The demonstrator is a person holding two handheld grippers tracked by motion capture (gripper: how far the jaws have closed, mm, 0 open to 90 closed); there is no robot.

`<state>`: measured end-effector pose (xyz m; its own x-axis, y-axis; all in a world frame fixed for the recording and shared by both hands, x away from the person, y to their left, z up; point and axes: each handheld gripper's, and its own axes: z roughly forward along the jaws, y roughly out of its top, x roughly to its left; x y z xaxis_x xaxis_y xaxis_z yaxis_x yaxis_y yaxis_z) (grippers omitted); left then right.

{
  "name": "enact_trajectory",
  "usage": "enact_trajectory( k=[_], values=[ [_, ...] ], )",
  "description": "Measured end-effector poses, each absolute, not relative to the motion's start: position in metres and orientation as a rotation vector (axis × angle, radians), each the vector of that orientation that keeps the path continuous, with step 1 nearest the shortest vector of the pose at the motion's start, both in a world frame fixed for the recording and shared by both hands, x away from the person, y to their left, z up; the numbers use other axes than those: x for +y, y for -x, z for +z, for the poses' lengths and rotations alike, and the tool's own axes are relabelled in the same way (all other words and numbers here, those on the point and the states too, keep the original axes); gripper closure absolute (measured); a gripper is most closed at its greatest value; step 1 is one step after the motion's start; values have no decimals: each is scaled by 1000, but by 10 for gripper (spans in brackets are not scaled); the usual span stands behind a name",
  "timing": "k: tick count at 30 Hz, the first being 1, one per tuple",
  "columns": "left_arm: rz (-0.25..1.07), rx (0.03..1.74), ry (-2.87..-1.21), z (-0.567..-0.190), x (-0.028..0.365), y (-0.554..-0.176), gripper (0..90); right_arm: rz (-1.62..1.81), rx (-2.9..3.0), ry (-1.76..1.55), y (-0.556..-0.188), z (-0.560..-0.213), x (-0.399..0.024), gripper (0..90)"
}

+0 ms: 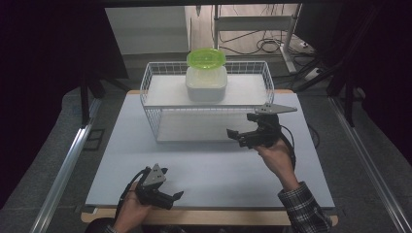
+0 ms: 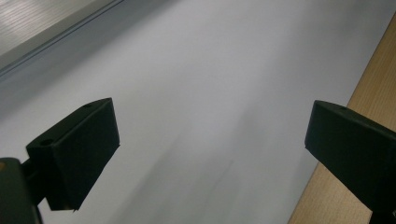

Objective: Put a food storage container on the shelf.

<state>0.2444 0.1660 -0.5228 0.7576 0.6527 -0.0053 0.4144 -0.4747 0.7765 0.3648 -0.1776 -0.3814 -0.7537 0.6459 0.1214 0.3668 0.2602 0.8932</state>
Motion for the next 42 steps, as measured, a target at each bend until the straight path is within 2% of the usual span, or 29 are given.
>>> enact_trajectory(
  k=[20, 42],
  values=[
    [372, 797, -2126, -522, 166, -244, 27, 1412, 2301, -928, -341, -404, -190, 1],
    [373, 797, -2133, -524, 166, -244, 28, 1234, 2365, -933, -314, -458, -209, 4]
  ],
)
